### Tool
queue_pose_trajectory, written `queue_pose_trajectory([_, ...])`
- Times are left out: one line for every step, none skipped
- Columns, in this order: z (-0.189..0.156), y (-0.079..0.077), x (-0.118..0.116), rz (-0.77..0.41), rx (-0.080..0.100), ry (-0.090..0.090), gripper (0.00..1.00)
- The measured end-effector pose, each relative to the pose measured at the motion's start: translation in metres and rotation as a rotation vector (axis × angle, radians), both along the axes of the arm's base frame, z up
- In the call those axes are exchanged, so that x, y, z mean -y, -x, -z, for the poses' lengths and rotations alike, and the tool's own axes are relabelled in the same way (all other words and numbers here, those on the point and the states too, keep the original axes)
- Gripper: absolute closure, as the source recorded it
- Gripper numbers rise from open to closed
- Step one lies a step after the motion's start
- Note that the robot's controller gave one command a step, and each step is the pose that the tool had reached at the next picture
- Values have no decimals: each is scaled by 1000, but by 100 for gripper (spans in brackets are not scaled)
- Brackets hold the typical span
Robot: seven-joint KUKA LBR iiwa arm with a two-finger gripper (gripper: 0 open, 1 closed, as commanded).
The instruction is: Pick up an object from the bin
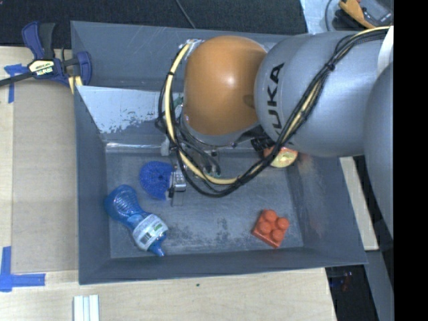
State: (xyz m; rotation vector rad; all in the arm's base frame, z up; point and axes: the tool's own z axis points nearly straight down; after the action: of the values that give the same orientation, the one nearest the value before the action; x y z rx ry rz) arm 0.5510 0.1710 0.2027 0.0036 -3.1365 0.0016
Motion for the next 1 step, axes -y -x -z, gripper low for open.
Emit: queue_pose_trajectory([-5,-2,1,3,8,-2,0])
